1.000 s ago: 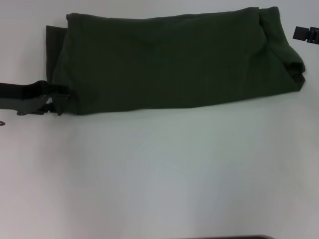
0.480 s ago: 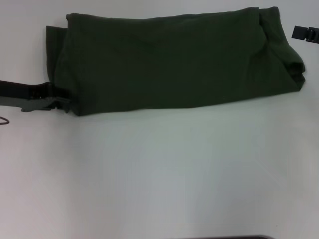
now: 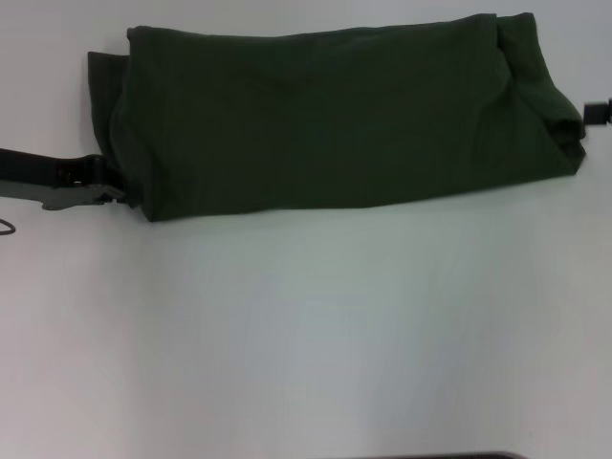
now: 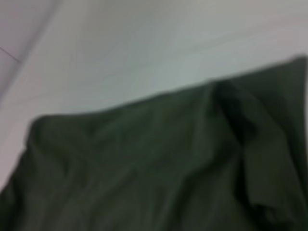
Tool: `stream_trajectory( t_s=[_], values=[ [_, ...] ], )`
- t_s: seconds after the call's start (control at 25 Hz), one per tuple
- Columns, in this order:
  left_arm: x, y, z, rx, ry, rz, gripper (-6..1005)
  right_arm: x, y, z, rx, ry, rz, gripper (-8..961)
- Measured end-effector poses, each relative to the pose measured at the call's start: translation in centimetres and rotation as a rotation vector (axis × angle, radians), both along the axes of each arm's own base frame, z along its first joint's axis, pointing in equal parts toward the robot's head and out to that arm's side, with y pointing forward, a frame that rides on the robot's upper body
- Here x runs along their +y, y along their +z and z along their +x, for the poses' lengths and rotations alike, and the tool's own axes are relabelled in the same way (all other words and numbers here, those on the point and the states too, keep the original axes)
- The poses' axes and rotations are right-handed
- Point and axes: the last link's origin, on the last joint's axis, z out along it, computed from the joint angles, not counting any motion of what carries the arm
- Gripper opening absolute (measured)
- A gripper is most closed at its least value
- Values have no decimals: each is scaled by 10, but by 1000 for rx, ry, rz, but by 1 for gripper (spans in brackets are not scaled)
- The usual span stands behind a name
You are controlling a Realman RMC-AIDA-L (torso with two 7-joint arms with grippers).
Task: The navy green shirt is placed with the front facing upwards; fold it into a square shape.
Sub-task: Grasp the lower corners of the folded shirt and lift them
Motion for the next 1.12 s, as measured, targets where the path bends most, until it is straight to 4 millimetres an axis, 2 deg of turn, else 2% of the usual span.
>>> stream_trajectory(
  t_s=[0.2, 0.44, 0.88, 1.12],
  values=[
    [1, 0, 1, 5, -5, -5, 28, 9, 1, -1, -63, -65, -45, 927],
    [1, 0, 3, 4, -11, -12, 29, 22, -4, -4, -99, -90, -32, 927],
    [2, 1, 3, 6, -14, -9, 29, 37, -45, -13, -187, -73, -121, 928],
    [1, -1, 3, 4, -14, -9, 29, 42, -52, -17, -214, -48, -113, 928]
  ],
)
